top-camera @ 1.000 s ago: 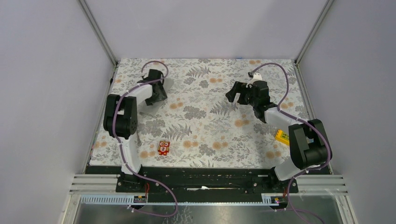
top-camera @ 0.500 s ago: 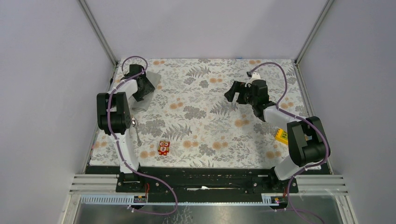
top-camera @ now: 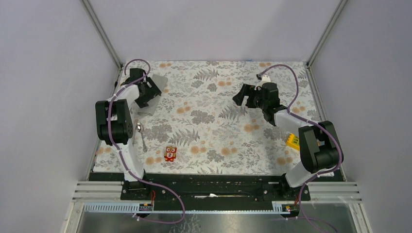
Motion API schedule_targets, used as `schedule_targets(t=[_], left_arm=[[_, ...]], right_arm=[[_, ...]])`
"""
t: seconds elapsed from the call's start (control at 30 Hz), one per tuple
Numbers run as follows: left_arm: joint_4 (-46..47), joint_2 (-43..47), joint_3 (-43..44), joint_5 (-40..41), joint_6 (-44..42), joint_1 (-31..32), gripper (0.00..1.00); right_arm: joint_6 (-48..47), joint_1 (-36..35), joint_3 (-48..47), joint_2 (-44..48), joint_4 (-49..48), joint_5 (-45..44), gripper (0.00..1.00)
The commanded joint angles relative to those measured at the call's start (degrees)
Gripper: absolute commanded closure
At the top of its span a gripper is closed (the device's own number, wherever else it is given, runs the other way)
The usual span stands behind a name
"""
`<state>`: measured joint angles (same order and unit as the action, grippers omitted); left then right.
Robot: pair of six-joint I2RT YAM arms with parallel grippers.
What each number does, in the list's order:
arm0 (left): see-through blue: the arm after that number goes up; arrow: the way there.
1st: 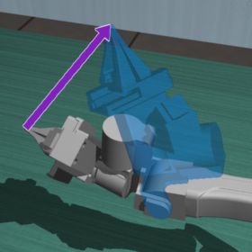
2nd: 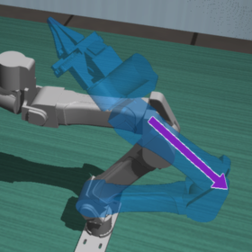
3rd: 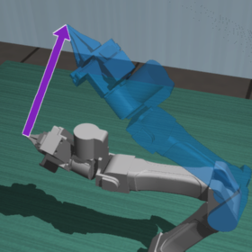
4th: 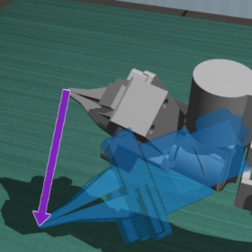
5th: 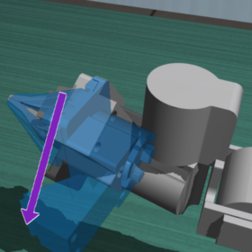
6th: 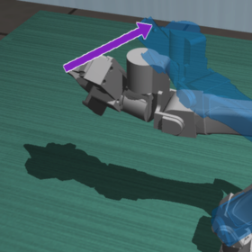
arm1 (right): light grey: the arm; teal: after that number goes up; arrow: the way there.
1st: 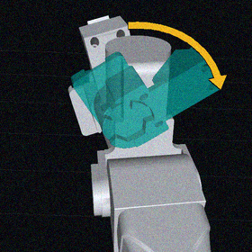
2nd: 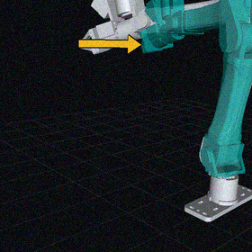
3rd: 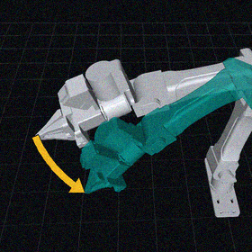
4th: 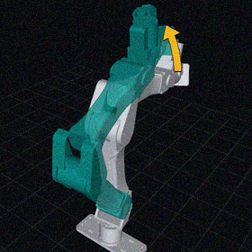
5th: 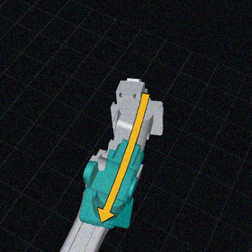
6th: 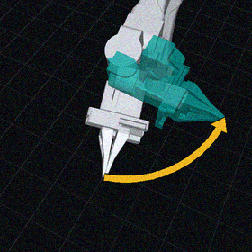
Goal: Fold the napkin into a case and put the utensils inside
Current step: Move the smaller rectangle folded napkin to the center of the board.
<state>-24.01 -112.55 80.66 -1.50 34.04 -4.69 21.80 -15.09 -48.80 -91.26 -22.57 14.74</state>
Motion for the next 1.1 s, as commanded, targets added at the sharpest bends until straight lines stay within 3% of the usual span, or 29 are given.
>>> schedule_targets(t=[0.0, 0.17, 0.27, 0.63, 0.8, 1.07], left_arm=[[0.16, -0.1, -1.06, -1.78, -0.92, -1.04, 0.1], [1.32, -2.12, -3.11, -3.06, -0.47, -0.16, 0.09], [4.13, -2.98, -5.12, -7.95, 2.79, 1.24, 0.09], [23.25, -4.88, -5.97, -16.13, 23.2, 17.33, 0.07], [20.27, -5.0, 0.67, -15.95, 21.06, 20.01, 0.07], [16.87, -2.23, 4.99, -18.83, 12.55, 17.16, 0.08]], right_arm=[[0.35, 0.14, -1.87, -0.05, -1.73, 1.6, 0.0], [0.35, 0.16, -1.7, 0.44, -1.73, 1.61, 0.0], [0.39, 0.15, -1.48, 0.68, -1.82, 1.54, 0.0], [0.44, 0.15, -1.64, 0.31, -1.96, 2.26, 0.0], [0.43, 0.15, -2.29, -0.79, -1.55, 3.26, 0.0], [6.36, -1.35, -8.41, -8.62, -3.52, 13.05, 0.04]])
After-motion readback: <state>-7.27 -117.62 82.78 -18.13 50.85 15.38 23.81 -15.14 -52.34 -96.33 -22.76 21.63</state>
